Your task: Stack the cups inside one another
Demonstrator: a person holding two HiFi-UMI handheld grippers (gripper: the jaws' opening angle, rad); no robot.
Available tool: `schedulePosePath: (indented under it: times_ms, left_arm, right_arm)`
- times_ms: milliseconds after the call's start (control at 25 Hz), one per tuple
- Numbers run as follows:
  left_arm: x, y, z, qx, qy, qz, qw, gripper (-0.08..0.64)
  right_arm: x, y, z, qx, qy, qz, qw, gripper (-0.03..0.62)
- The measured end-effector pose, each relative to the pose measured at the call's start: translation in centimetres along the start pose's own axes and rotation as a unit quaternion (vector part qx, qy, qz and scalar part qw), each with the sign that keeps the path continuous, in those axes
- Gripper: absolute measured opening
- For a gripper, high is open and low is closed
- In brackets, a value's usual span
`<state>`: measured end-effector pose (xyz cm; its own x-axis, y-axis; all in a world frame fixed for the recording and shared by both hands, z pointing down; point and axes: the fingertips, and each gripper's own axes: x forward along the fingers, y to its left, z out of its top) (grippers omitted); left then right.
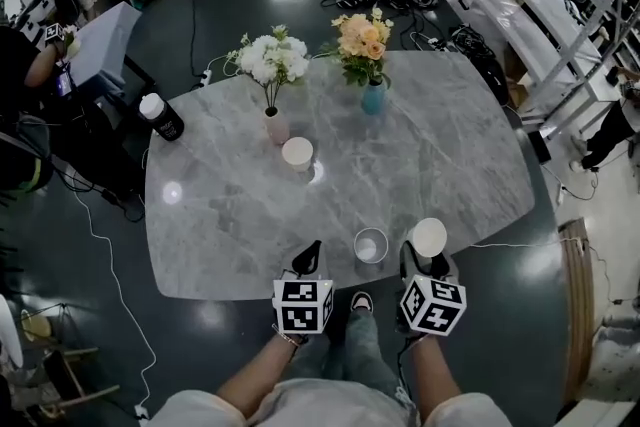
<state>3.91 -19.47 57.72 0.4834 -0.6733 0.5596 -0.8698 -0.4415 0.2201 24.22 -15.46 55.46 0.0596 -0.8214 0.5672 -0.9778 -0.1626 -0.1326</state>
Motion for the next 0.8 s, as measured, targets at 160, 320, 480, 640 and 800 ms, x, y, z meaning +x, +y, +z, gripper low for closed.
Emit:
schedulePosePath:
  times_ms: [160,320,480,640,800]
  left_arm:
    - [-0.9,0.0,0.2,0.008,-0.004,-0.011,0.9999,-0.005]
    - [-1.8,0.3,0.5,-0.003,-0.008,-0.019,0.9998,-0.005]
    - [-2.7,0.9,0.8,-0.003,-0.014,-0.019,0.9997,-0.005]
    - [-3.1,1.9,0.6,-0.006,-0.018,-0.015,0.9997,-0.005]
    - [-3.4,2.7,0.4,-0.011,-0.02,-0.01,0.9997,-0.005]
  right_arm:
    - [-1.2,1.6,0.1,0.0,-0.007,0.002,1.0,0.227]
    - [-2.0,2.9,0.1,-0.002,-0.011,0.005,1.0,0.227]
    - [-2.6,3.9,0.3,-0.002,-0.014,0.008,1.0,0.227]
    - [-2.3,5.2,0.2,-0.004,-0.015,0.015,1.0,0.227]
    - [-2.1,6.6,0.0,-0.008,-0.014,0.025,1.0,0.227]
